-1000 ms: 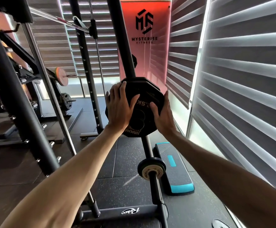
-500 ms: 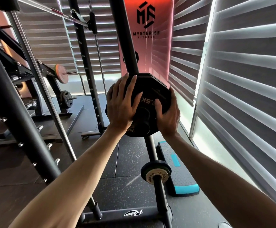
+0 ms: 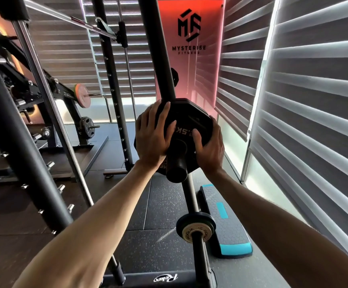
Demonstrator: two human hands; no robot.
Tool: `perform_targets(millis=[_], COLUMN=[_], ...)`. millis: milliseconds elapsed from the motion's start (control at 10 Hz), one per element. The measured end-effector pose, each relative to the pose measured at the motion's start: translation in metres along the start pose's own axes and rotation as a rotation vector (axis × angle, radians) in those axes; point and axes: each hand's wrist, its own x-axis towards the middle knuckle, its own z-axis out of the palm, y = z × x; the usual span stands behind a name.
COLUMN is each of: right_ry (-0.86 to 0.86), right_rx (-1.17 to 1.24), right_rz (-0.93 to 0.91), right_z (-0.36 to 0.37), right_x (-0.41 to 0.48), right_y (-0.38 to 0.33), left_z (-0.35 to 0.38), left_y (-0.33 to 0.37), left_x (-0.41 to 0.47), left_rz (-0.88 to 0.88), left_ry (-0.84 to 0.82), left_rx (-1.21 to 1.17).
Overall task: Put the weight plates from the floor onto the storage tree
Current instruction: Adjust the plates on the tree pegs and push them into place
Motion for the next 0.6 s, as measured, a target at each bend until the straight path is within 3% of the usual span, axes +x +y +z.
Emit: perform_targets(millis=[300, 600], right_ry=[0.025, -0.131], right_rx=[-0.004, -0.162], right_rz=[-0.013, -0.111], right_z=[0.005, -0.031], right_x=[0.001, 0.017], right_y=[0.008, -0.015], left_z=[0.004, -0.024], left_y=[-0.009, -0.002], left_x=[-0.002, 0.023], left_rz=[0.062, 0.069], left_ry=[-0.023, -0.193], left_rx=[-0.060, -0.066])
